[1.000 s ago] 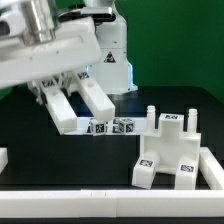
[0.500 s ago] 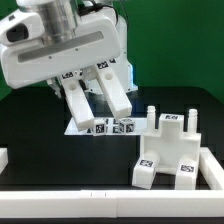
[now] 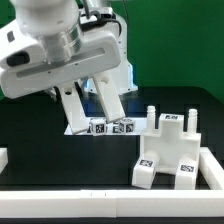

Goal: Assemble chair

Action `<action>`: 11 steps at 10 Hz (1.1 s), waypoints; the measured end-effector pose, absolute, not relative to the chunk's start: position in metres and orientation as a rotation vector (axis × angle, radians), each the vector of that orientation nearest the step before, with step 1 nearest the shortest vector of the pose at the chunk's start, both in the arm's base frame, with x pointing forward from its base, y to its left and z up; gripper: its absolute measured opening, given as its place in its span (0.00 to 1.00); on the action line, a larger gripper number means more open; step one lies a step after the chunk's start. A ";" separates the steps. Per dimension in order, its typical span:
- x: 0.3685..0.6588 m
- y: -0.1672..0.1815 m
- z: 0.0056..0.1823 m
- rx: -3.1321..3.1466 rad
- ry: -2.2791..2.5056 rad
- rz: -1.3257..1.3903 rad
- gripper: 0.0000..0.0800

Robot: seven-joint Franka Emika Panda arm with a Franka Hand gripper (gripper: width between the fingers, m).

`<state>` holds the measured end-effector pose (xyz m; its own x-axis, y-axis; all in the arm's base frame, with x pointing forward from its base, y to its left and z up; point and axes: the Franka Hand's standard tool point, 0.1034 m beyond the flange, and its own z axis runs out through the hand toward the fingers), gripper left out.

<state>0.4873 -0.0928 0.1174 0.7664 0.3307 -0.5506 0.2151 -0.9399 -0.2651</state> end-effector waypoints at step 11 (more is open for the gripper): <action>0.496 -0.113 0.080 -2.428 -0.848 1.505 0.36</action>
Offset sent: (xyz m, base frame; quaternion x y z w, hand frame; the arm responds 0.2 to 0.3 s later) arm 0.0070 -0.0629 -0.0053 -0.1294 -0.2578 0.0681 0.9551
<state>0.4962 -0.1130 0.0800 0.3325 0.5419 -0.7719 0.3794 -0.8261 -0.4166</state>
